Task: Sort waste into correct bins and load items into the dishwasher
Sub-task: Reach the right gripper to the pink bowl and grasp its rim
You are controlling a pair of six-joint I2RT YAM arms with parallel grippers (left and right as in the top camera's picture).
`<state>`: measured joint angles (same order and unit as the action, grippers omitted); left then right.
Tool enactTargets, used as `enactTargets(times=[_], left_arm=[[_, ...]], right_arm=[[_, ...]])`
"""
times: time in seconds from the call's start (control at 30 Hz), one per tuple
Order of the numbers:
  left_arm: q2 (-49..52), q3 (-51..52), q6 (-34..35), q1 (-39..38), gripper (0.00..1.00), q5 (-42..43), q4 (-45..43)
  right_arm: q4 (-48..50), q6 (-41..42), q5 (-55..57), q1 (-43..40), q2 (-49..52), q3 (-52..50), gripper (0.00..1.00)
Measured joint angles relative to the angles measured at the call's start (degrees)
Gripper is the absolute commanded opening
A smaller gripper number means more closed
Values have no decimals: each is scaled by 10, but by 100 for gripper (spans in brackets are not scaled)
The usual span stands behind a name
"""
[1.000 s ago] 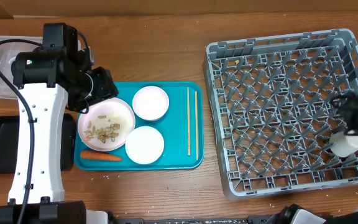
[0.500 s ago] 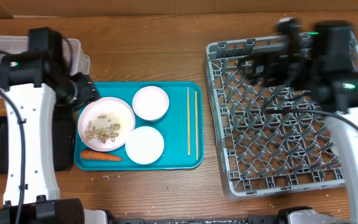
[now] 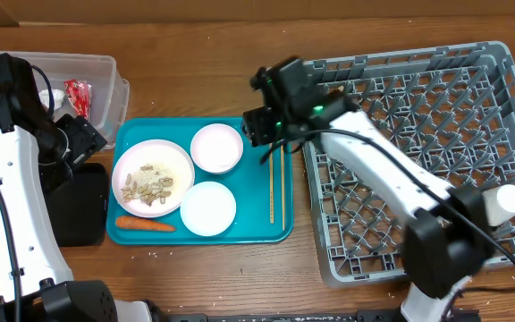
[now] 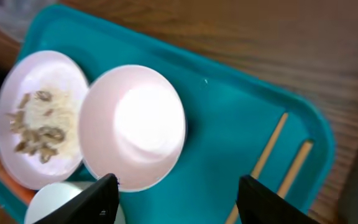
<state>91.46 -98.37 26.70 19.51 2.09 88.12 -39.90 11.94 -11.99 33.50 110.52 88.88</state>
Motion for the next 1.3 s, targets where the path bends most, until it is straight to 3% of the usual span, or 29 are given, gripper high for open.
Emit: enactTargets(times=[0.2,0.27,0.33,0.37,0.53,0.97,1.3], left_arm=[[0,0,0,0,80,0,0],[0,0,0,0,80,0,0],[0,0,0,0,81,0,0],[0,0,0,0,81,0,0],[0,0,0,0,81,0,0],[0,0,0,0,81,0,0],[0,0,0,0,80,0,-2]], right_arm=[[9,22,10,26,70,0,54],[10,27,11,33,83,0,47],[13,30,11,37,92,0,30],[15,30,12,38,97,0,26],[25,32,19,38,99,0,24],[-2,51,93,37,99,0,4],[-27,57,106,30,99,17,4]])
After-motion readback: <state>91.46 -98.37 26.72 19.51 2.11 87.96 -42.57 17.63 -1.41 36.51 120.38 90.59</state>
